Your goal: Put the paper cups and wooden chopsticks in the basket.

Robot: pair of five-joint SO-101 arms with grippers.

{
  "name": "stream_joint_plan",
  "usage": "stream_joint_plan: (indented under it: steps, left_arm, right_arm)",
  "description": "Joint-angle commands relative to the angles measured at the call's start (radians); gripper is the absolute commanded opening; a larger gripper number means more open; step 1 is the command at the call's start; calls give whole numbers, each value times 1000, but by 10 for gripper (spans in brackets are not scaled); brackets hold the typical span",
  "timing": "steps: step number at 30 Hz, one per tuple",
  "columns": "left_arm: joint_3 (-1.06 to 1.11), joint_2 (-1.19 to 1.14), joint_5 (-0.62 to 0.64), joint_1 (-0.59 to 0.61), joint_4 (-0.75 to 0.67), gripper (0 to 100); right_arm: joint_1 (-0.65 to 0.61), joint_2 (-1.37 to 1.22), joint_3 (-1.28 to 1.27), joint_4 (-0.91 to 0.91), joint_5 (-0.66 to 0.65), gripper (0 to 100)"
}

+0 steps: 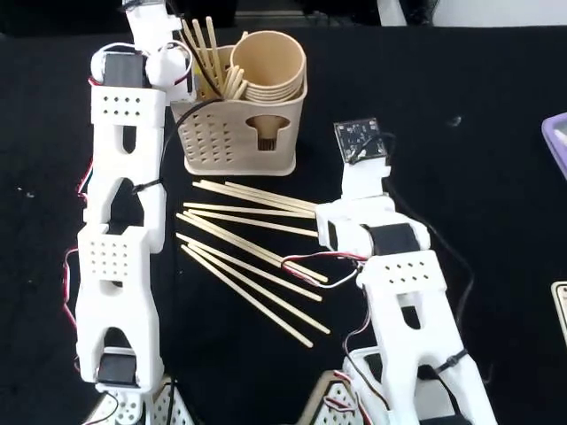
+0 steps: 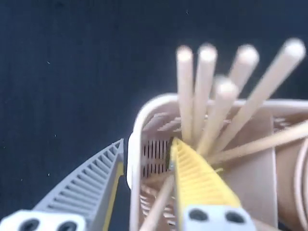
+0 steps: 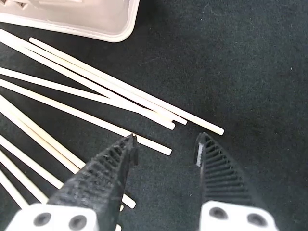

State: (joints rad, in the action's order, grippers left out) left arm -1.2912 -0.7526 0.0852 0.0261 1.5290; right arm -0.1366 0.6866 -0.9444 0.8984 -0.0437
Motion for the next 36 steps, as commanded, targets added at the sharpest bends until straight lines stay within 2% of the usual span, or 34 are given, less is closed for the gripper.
stream_joint_plan:
  steps: [1, 8, 13, 20, 26, 30, 36]
  left_arm:
    - [-130, 18, 8, 13, -23, 223]
    - [-239, 25, 6, 27, 9, 223]
    - [-367, 23, 6, 48, 132, 223]
    - [-369, 94, 6, 105, 224, 223]
    - [-363, 183, 6, 159, 235, 223]
    - [-194, 307, 8, 222, 236, 223]
    - [358, 680, -31, 292, 232, 223]
  right_arm:
    - [-14, 1, 10, -21, 3, 204]
    - [-14, 1, 10, -21, 3, 204]
    - [-14, 1, 8, -20, 3, 204]
    - [-14, 1, 10, -15, 3, 204]
    - [-14, 1, 88, 112, -75, 208]
    - [-14, 1, 116, 161, -213, 208]
    - [8, 2, 73, 166, -473, 208]
